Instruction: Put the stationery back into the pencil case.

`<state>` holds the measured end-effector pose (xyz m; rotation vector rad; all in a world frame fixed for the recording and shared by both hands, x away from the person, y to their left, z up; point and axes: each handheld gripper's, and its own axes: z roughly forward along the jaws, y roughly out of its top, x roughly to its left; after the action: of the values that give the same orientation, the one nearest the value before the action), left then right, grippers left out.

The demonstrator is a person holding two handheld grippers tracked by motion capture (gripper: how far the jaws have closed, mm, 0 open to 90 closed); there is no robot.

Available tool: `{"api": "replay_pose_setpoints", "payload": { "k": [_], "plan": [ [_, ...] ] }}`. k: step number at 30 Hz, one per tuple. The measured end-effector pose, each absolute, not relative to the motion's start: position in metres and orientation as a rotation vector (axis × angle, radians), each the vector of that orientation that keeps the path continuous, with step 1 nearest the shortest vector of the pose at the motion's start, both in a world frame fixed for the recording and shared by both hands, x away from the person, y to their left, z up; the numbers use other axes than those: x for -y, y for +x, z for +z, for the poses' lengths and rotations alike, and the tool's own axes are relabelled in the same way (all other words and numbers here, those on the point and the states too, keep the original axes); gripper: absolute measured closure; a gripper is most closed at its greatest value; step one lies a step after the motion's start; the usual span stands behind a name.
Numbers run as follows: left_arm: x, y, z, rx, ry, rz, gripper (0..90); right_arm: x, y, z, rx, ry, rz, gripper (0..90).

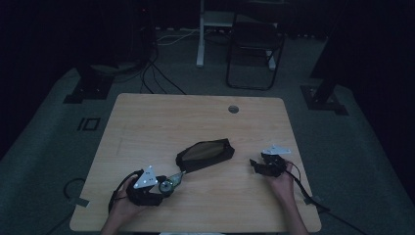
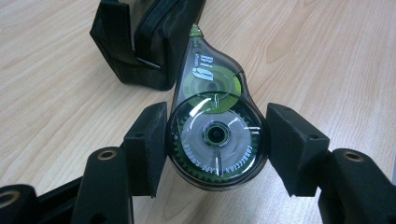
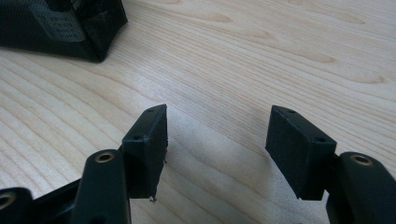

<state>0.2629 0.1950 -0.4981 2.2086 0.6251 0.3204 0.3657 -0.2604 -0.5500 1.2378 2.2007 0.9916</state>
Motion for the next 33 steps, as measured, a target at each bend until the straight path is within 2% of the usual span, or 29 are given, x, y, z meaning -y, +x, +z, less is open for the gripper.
{"api": "replay_pose_setpoints", "payload": {
  "k": [33],
  "plan": [
    [-0.197, 0.264, -0.467, -0.572, 2.189, 0.361, 41.7, 0.261, 0.367, -0.553, -2.202, 1.236, 0.973, 38.1]
  ]
}}
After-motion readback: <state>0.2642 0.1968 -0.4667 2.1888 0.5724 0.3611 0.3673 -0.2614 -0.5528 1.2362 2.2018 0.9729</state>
